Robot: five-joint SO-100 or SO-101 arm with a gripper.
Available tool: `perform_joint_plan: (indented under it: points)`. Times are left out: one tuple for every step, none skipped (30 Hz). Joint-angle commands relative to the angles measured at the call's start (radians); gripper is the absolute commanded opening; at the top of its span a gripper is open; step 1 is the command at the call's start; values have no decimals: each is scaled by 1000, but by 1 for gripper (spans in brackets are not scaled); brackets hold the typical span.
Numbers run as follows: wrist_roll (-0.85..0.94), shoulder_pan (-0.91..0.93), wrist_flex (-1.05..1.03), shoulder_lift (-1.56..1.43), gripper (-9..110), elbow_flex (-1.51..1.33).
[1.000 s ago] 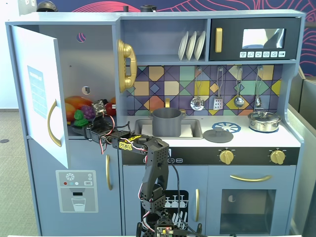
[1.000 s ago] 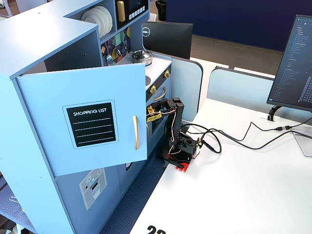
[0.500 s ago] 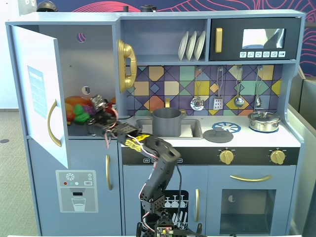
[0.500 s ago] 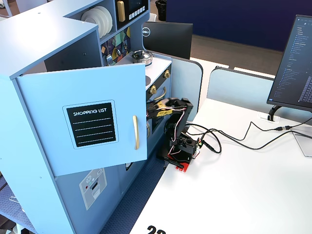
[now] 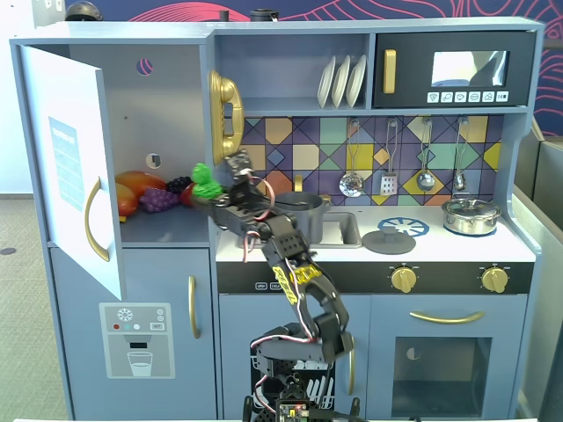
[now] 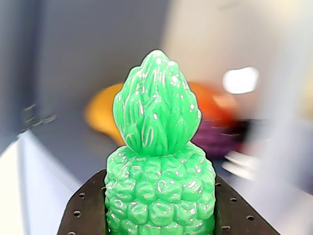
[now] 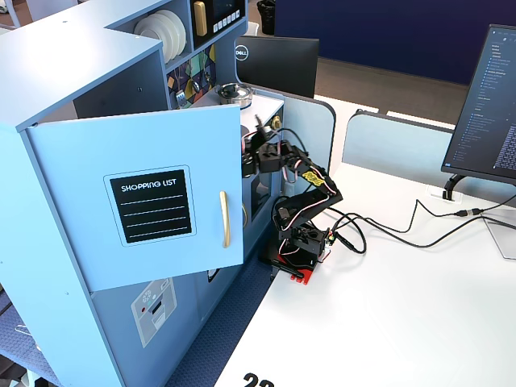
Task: Pick up the green pineapple from the left cabinet and place it in the gray recipient
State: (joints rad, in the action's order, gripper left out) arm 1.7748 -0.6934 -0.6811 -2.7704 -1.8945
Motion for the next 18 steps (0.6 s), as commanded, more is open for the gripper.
perform_joint_plan:
  points:
    - [-37, 169, -40, -52, 0, 60]
    - [-51, 227, -40, -52, 0, 64]
    - [-67, 291, -34, -52, 0, 64]
    - [-83, 350, -21, -52, 0, 55]
    - [-103, 402, -8, -48, 0, 48]
    - [-127, 459, -3, -40, 0, 43]
    - [-147, 512, 9, -31, 0, 32]
    - [-163, 558, 31, -20, 0, 18]
    - [-166, 595, 48, -5, 0, 8]
    - [-163, 624, 61, 15, 0, 2]
    - [-160, 644, 94, 37, 0, -12]
    - [-160, 663, 138, 64, 0, -25]
    - [-156, 676, 178, 92, 0, -35]
    - [-144, 684, 227, 123, 0, -49]
    - [-129, 684, 279, 155, 0, -63]
    - [-112, 686, 324, 189, 0, -69]
    - [-103, 686, 360, 229, 0, -69]
    - [-103, 689, 394, 268, 0, -63]
